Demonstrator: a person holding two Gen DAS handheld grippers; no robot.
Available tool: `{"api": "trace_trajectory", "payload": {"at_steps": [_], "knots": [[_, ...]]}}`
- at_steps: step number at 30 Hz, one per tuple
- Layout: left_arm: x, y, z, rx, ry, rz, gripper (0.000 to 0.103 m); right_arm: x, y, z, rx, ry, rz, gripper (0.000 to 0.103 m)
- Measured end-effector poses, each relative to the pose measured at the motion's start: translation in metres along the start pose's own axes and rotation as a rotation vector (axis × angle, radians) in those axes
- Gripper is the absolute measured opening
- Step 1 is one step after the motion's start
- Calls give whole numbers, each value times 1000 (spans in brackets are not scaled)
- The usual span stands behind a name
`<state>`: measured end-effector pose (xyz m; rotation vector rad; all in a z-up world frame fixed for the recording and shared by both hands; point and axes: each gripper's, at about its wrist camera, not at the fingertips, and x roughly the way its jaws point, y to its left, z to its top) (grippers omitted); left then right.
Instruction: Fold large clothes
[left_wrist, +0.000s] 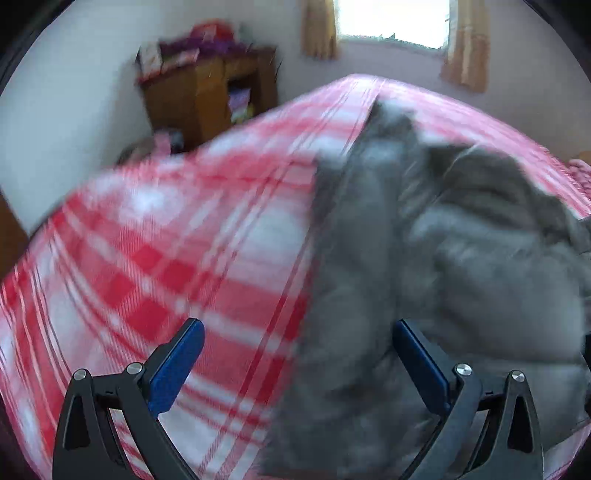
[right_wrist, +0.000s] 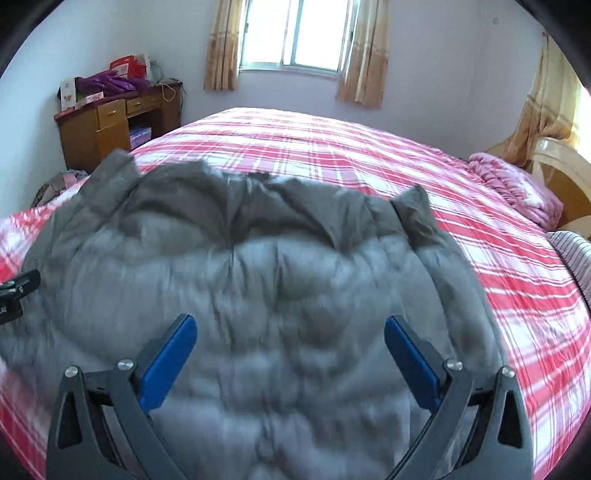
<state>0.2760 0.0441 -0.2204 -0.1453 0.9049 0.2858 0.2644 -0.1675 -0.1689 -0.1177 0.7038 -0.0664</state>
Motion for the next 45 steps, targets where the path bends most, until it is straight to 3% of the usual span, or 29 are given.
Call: {"api": "trace_trajectory", "payload": {"at_steps": [2,11,14,15,16,18,21,30,36,41,45], "knots": [[3,9,-5,-68,2,-60,102,4,5,-15,-20,27,-10,103],[9,-20,-3,33,-44,-51,99,26,11,-32,-65,48,-34,103],[1,-27,-5,56,-53,-98,74,28,9,-33,-62,47,-30,103],[-3,-31,-7,74,-55,-135,53,28,9,-33,-62,46,-31,103],[-5,-33,-7,88,-53,-162,38,27,9,-33,-62,43,-33,103],[-8,-38,-8,116,-51,-190,22,24,11,-34,-63,38,-36,103],[-14,-33,-8,108,-62,-214,10,23,13,-35,-63,37,-36,103],[-48,11,-3,39,-96,-320,6,15,26,-39,-94,40,-75,103],[-73,35,-8,-10,-112,-316,5,2,52,-46,-113,27,-51,103],[-107,63,1,-43,-170,-297,5,-9,84,-51,-144,13,13,103],[-149,55,12,10,-249,-279,5,-19,111,-52,-209,10,98,103]]}}
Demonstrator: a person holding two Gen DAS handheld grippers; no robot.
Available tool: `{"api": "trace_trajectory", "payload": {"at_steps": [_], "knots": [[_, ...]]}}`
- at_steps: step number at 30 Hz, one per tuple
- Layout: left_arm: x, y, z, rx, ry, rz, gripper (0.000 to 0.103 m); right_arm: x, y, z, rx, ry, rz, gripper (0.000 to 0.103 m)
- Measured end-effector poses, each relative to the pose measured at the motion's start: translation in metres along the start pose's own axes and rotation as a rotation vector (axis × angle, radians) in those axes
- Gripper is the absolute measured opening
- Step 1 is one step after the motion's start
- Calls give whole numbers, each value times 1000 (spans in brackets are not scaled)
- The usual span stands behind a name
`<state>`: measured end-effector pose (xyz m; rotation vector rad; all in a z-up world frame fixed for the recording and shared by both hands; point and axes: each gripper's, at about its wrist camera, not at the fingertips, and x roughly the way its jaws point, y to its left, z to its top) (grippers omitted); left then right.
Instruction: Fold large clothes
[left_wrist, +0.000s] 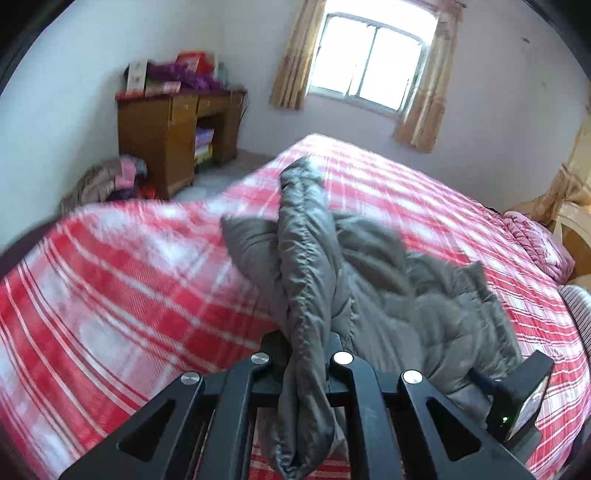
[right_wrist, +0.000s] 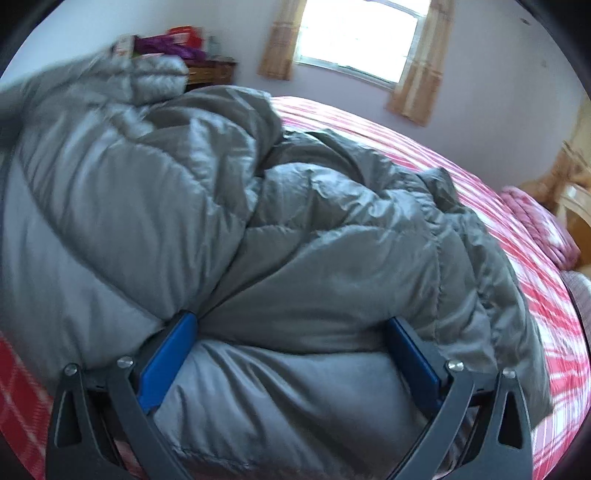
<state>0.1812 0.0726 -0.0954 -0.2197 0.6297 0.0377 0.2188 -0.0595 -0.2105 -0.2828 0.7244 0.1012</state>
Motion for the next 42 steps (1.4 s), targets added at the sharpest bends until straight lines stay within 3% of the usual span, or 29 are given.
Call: {"api": "trace_trajectory", "payload": {"at_steps": [2,5,9,12,16,19,23,26,30,32,34,35,37,39,40,42], "knots": [[-16,-21,10,53,-43,-7,5,-9,-3,5,-8,15,68,103],[-34,-70,24,169,-110,-29,5,-35,-27,8,5,-25,101,103],[-40,-155,22,337,-155,-96,5,-69,-107,-3,123,-99,31,103],[-28,-211,12,456,-173,-114,5,-69,-177,-23,227,-72,-80,103],[5,-287,-22,647,-189,-93,5,-50,-265,-59,411,12,-200,103],[34,-328,-55,756,-151,-94,5,-51,-300,-88,511,19,-229,103],[77,-366,-104,882,-113,-46,5,-48,-319,-109,558,29,-216,103],[86,-375,-122,931,-140,-10,10,-50,-314,-112,577,40,-185,103],[62,-373,-108,894,-147,-30,20,-48,-318,-116,598,53,-162,103],[37,-372,-96,865,-195,-48,41,-43,-323,-119,610,63,-156,103],[7,-366,-83,825,-269,-73,86,-43,-324,-117,612,67,-168,103],[-11,-359,-74,789,-320,-95,93,-43,-324,-116,608,69,-179,103],[-32,-345,-59,734,-358,-113,97,-45,-325,-111,592,62,-196,103],[-40,-324,-37,657,-371,-88,97,-51,-327,-104,587,51,-222,95],[-38,-313,-27,620,-367,-60,98,-55,-330,-99,590,44,-222,85],[-15,-283,-3,525,-341,80,98,-65,-334,-82,597,24,-214,81]]}}
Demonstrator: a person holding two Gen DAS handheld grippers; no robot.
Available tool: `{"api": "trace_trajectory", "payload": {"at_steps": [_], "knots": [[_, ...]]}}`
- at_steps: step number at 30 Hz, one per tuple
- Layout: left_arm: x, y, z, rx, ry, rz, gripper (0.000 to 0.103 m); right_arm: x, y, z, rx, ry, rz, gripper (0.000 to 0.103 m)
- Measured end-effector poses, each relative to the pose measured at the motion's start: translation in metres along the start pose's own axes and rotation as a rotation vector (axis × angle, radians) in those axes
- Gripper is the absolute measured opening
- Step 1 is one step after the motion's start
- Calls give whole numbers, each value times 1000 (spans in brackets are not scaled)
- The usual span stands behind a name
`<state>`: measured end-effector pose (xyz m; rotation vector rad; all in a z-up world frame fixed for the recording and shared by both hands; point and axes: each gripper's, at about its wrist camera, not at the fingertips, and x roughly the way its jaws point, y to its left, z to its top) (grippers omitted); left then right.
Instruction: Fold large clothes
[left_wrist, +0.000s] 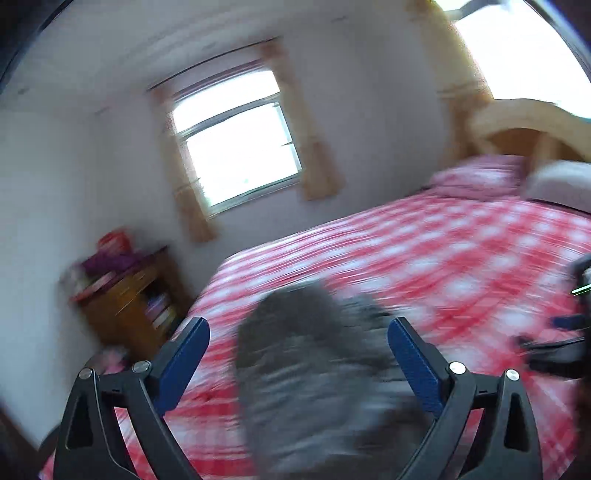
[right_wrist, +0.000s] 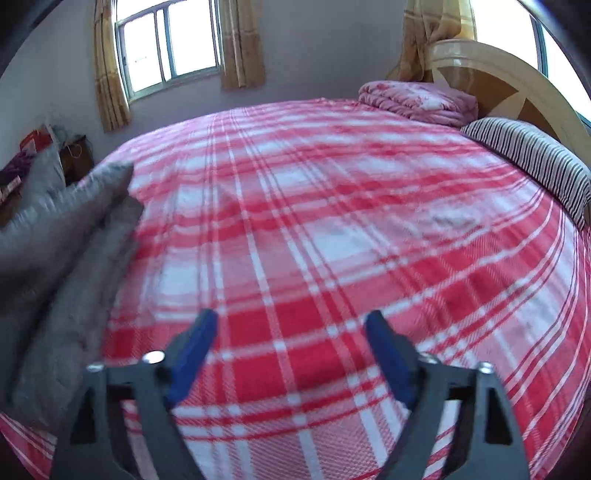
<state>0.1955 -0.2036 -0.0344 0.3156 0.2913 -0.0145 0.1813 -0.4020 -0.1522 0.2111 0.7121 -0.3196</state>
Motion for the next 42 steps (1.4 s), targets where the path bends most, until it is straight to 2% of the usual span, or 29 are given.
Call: {"api": "trace_trajectory", "payload": {"at_steps": [3,6,9,11,13,15,18,21,23,26,28,34,42], "knots": [[61,50,-15,-123,196,198,98,-27,26,35,-37,-64,39,79],[111,95,-35,-279,347,277,98,-51,74,74,-95,-109,104,74],[146,114,-50,-337,435,320,98,-62,138,108,-177,-117,148,72],[159,118,-56,-342,462,347,98,-60,176,121,-219,-114,148,72],[163,122,-60,-368,464,338,98,-52,218,134,-239,-83,170,72],[171,120,-60,-402,457,310,98,-40,246,139,-230,-56,207,72],[181,111,-55,-415,428,243,98,-12,273,131,-261,-100,207,70],[196,95,-50,-377,412,219,98,27,272,116,-251,-37,220,66],[203,79,-46,-347,406,195,98,40,265,106,-258,-16,185,66],[213,53,-47,-313,423,149,98,61,236,90,-233,-6,141,66],[220,36,-49,-286,436,135,98,71,218,84,-191,12,145,66],[235,4,-57,-235,456,120,98,88,193,79,-149,15,134,66],[247,-6,-73,-254,467,102,99,103,183,70,-107,31,146,66]]}}
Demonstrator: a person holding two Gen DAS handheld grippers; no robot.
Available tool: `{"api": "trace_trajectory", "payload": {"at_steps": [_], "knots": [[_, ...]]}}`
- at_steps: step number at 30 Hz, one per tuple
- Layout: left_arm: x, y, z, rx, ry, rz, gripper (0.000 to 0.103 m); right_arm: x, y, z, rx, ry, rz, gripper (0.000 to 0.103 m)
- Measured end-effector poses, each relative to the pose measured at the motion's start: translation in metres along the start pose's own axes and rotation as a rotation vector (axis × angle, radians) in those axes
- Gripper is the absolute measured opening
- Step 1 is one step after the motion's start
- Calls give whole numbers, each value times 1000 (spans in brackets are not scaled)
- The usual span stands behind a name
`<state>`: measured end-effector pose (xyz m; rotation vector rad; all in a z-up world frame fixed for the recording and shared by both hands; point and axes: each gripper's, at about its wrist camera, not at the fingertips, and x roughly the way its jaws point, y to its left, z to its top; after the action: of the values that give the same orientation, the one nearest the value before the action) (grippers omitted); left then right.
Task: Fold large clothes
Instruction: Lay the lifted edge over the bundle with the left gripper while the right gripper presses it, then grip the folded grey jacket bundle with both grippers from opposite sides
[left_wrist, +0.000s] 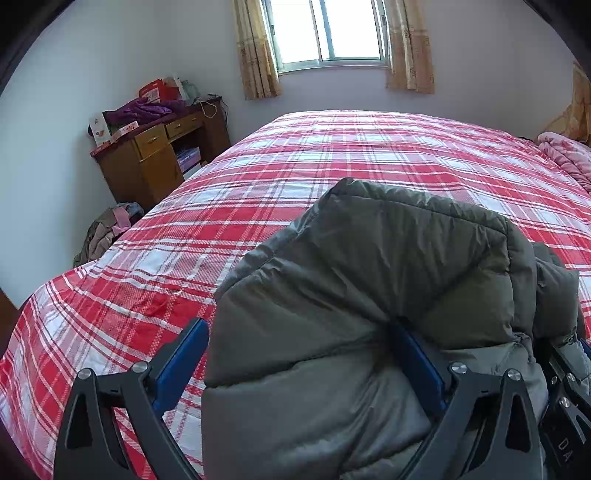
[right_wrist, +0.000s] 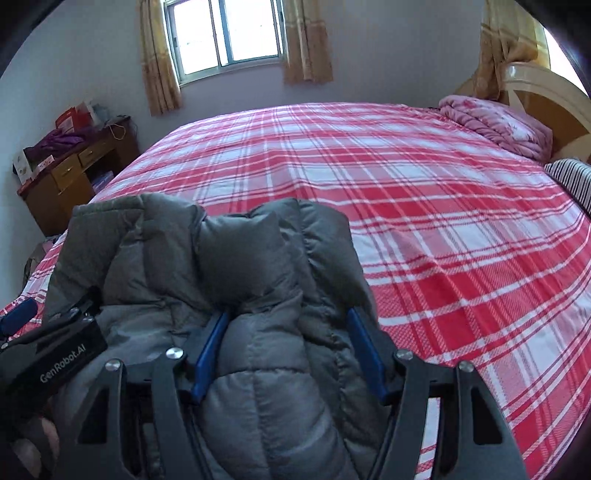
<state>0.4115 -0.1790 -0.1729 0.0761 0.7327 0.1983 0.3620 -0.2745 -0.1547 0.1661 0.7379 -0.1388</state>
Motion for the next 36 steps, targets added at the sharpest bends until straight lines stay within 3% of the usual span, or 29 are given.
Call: {"api": "trace_trajectory", "payload": {"at_steps": [8,36], "knots": [[17,4,-7,-22,46,-41,102,13,-4,-8,18,24,19,67],[29,-11,-14,47,81,-6,102,27,-3,-20,34,92,28,75]]}}
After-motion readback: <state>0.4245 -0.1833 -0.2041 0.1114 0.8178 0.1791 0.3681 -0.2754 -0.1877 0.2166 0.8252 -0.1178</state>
